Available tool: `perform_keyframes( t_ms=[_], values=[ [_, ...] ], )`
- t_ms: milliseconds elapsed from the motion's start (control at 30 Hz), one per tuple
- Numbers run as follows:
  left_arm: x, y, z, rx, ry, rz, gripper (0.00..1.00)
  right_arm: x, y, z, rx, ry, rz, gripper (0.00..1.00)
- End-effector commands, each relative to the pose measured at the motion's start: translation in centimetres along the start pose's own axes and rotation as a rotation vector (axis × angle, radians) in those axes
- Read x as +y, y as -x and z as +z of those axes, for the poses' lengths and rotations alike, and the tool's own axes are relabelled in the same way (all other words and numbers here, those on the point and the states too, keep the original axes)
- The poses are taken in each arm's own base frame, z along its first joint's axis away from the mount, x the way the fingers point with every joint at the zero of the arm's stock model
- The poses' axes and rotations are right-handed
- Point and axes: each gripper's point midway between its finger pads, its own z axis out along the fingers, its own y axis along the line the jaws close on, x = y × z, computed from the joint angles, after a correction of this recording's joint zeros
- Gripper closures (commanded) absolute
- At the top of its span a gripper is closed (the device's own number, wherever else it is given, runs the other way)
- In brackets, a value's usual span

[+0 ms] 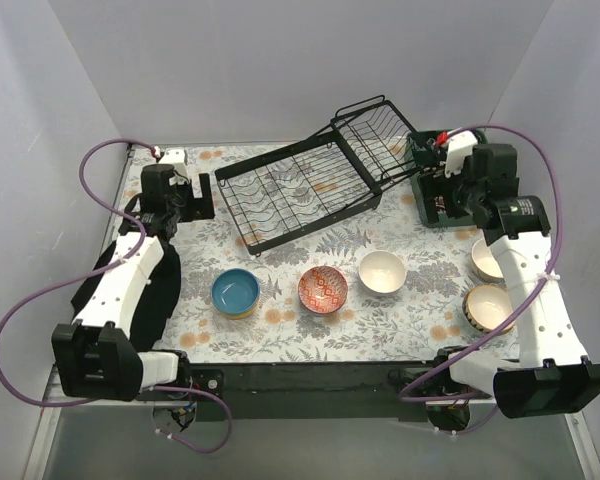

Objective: Load the bowls into the dish rack

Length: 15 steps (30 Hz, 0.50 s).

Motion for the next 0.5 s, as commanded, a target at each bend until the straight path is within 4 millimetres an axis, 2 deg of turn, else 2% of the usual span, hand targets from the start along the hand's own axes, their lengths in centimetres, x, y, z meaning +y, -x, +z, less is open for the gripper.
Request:
perform_keyframes(
  t_ms=[0, 33, 67, 133, 167, 200, 267, 300, 333, 367, 400, 433, 467],
  values=[
    [-0.8, 2.8, -5.7, -0.056, -0.055, 0.009, 0.02, -0.1, 6.2, -2.8, -0.154, 0.048, -0.079, 0.01],
    [-0.8, 3.2, -6.7, -0.068, -0.059, 0.015, 0.02, 0.0, 8.4, -4.0, -0.216, 0.062, -0.096, 0.02],
    [-0.9, 4.1, -7.6, -0.083, -0.065, 0.025, 0.02, 1.1, 9.4, -4.3, -0.252, 0.125, -0.118, 0.01],
    [-0.5, 3.5, -8.6, -0.044, -0.052, 0.044, 0.02, 2.1, 10.8, -3.7, -0.26, 0.161, -0.105, 0.02],
    [-0.3, 4.3, -9.3, -0.052, -0.041, 0.041, 0.02, 3.1, 12.4, -4.2, -0.281, 0.159, -0.118, 0.02],
    [0.0, 3.3, -9.7, -0.003, -0.028, 0.037, 0.02, 4.0, 12.7, -2.4, -0.239, 0.172, -0.12, 0.03],
    [0.1, 3.1, -10.4, 0.024, -0.021, 0.021, 0.02, 6.5, 14.0, -2.0, -0.233, 0.201, -0.152, 0.04],
    [0.3, 2.6, -10.7, 0.04, -0.016, 0.01, 0.02, 7.5, 14.0, -0.4, -0.203, 0.198, -0.174, 0.04],
    [1.0, 2.4, -10.9, 0.04, -0.002, -0.011, 0.02, 8.6, 14.3, 0.2, -0.2, 0.204, -0.2, 0.04],
    [1.5, 2.2, -11.0, 0.044, 0.008, -0.027, 0.02, 10.5, 14.6, 0.6, -0.196, 0.204, -0.247, 0.04],
    [3.1, 1.6, -11.1, 0.072, 0.05, -0.063, 0.02, 12.0, 15.0, 1.9, -0.178, 0.212, -0.268, 0.04],
    [3.8, 1.1, -10.9, 0.097, 0.069, -0.067, 0.02, 13.4, 15.2, 2.5, -0.167, 0.228, -0.287, 0.04],
    [4.4, 0.4, -10.7, 0.129, 0.091, -0.068, 0.02, 15.7, 15.2, 2.7, -0.153, 0.263, -0.308, 0.05]
  ],
)
